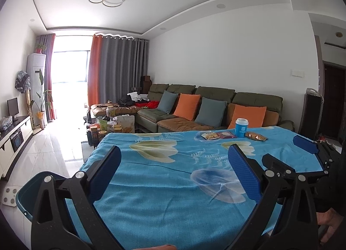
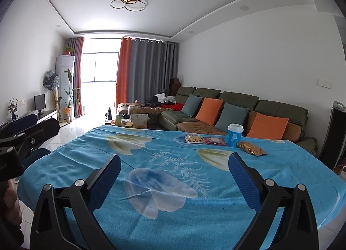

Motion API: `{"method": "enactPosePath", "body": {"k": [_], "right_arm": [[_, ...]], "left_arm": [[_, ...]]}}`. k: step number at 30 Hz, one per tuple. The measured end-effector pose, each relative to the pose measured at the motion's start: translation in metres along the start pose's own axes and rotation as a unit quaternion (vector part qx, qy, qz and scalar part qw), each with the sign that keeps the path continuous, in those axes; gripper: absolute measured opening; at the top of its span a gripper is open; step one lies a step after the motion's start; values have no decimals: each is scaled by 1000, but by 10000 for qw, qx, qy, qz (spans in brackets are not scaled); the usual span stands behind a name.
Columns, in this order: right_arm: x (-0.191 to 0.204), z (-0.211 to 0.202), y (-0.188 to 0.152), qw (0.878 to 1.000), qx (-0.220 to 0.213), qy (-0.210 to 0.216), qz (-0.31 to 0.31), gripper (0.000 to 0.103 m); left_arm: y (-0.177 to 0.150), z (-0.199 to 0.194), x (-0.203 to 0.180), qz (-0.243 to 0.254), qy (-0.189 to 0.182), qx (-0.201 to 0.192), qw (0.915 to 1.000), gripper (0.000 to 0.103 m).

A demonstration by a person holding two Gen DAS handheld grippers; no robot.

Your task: Collect trash

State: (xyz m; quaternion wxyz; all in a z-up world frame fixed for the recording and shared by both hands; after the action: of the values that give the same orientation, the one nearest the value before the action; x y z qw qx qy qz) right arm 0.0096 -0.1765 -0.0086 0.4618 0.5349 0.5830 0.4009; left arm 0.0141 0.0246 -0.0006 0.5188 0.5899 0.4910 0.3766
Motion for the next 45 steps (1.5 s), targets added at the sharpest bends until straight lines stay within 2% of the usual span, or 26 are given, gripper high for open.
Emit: {"method": "enactPosePath", "body": {"k": [38,45], "right_arm": [[-1,9,-4,9999,96,1,-99,96],[0,11,-5,9999,104,7,-79,96]], "left_arm": [[-1,-2,1,-71,-123,65,9999,97],[-1,-1,2,-68,-49,41,10000,97]]}}
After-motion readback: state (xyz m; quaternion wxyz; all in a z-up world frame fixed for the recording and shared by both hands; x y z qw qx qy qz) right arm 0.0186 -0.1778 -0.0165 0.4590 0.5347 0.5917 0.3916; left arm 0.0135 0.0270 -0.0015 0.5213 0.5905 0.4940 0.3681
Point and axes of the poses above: each gripper's, at about its wrist camera, not at the fingertips, and z roughly the way its jaws point, x to its left, y to its top, the point moved 3 cm from there along z, roughly the way its jaws point, and after that the axes turned 9 degrees about -y, right-handed, at the moved point
